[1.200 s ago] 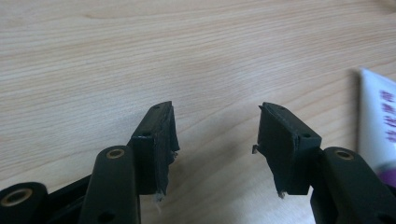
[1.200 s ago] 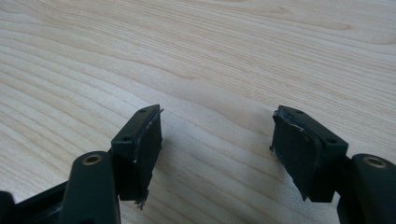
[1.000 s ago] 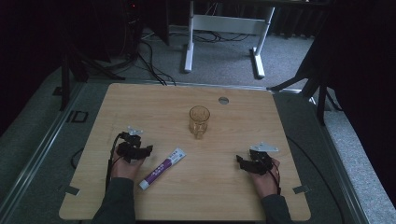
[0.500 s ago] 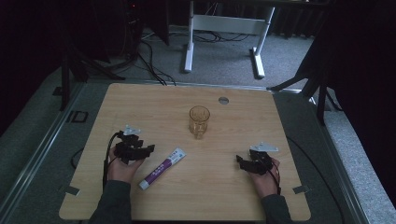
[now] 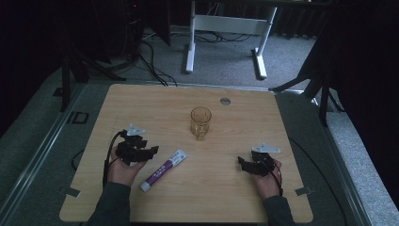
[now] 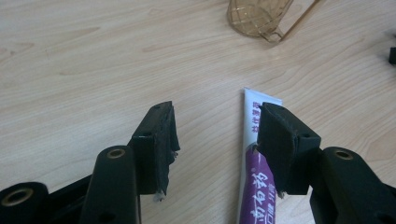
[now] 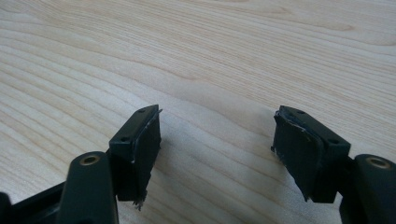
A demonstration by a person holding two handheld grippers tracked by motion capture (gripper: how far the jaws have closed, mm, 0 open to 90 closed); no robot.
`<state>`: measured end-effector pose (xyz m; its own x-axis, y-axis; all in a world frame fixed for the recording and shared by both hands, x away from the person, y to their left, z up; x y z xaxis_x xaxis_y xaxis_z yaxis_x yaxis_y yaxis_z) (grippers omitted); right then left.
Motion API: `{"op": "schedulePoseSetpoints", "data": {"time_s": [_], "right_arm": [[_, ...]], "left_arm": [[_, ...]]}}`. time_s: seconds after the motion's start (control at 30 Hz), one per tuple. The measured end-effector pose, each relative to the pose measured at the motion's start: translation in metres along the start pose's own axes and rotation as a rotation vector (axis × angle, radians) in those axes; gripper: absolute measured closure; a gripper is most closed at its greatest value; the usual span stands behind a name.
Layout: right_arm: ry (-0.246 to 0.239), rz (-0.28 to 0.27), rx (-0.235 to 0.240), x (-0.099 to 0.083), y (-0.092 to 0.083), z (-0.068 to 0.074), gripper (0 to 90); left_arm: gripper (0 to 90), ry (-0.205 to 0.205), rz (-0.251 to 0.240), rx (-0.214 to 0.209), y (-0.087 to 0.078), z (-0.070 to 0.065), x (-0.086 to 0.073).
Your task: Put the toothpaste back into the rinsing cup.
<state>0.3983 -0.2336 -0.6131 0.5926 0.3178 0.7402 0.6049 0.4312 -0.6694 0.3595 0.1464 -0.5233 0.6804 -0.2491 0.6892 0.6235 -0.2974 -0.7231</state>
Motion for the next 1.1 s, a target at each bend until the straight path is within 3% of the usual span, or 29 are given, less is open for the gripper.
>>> {"op": "schedulePoseSetpoints", "data": {"time_s": [0.33, 0.5, 0.93, 1.1], "right_arm": [[0.000, 0.000, 0.000, 0.000, 0.000, 0.000, 31.6], [0.000, 0.000, 0.000, 0.000, 0.000, 0.000, 31.6], [-0.001, 0.000, 0.000, 0.000, 0.000, 0.000, 31.6], [-0.001, 0.000, 0.000, 0.000, 0.000, 0.000, 31.5]], "left_arm": [[46.0, 0.045, 0.028, -0.009, -0.002, -0.010, 0.002], [44.7, 0.064, 0.029, 0.007, -0.004, -0.011, 0.005], [44.3, 0.074, 0.050, 0.027, -0.008, -0.009, 0.008], [44.2, 0.093, 0.081, 0.021, -0.009, -0.013, 0.008]]}}
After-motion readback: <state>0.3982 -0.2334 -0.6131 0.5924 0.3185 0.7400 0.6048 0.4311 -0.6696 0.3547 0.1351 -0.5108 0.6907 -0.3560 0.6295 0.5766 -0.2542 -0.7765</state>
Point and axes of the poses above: each handheld gripper's, and its own axes: y roughly forward along the jaws, x roughly out of its top, z roughly to its left, the point moved 8 cm from there along y, roughly forward along the jaws, and after that the axes turned 6 degrees about x, right-handed, at the moved point
